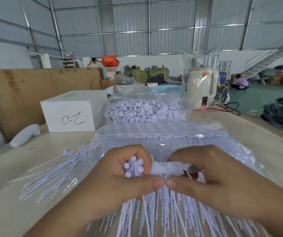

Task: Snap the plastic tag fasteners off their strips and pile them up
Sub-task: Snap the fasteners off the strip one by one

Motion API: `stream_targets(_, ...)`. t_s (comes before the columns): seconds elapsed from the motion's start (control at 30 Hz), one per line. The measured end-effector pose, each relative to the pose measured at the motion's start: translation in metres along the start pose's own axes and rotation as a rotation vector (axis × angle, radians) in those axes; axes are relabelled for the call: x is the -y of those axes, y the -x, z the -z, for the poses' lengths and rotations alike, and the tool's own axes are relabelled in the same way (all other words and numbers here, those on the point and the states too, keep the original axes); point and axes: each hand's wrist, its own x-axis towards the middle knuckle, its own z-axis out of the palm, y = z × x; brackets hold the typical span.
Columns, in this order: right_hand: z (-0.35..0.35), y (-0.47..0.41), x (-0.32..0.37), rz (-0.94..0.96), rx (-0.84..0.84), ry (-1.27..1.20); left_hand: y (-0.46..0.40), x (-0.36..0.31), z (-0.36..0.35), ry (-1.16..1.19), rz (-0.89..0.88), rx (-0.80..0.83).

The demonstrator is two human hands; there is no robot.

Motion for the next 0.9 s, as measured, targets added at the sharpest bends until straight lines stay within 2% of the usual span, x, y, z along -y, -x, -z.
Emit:
stream_targets(0.17, -0.005, -0.001, -0.003, -0.084, -0.098, 0.013, -0.002, 0.004, 0.001, -0.013, 0.011, -0.162)
stream_targets(0.37, -0.023, -0.005, 0.017, -0.131, -0.366, 0.105, -0.005, 0.012, -0.009, 0.016, -0.044, -0.410)
stream_targets(0.53, -0.012, -0.006, 0.008, -0.191, -0.682, -0.030, -0.006, 0.007, -0.005, 0.204, -0.018, -0.540)
stream_targets(0.63, -0.008, -0.002, 0.004, -0.126, -0.574, -0.090, -0.005, 0.006, 0.000, 0.193, 0.023, -0.441)
stream_targets(0.77, -0.018, 0.000, 0.004, 0.005, -0.188, -0.063, -0.001, 0.005, -0.005, 0.213, 0.102, -0.091)
stream_targets(0.83, -0.018, -0.001, 0.003, 0.012, -0.118, -0.034, 0.000, 0.004, -0.004, 0.192, 0.113, 0.044)
stream_targets(0.9, -0.016, -0.001, 0.003, -0.012, -0.128, -0.079, 0.000, 0.002, -0.001, 0.199, 0.124, 0.103)
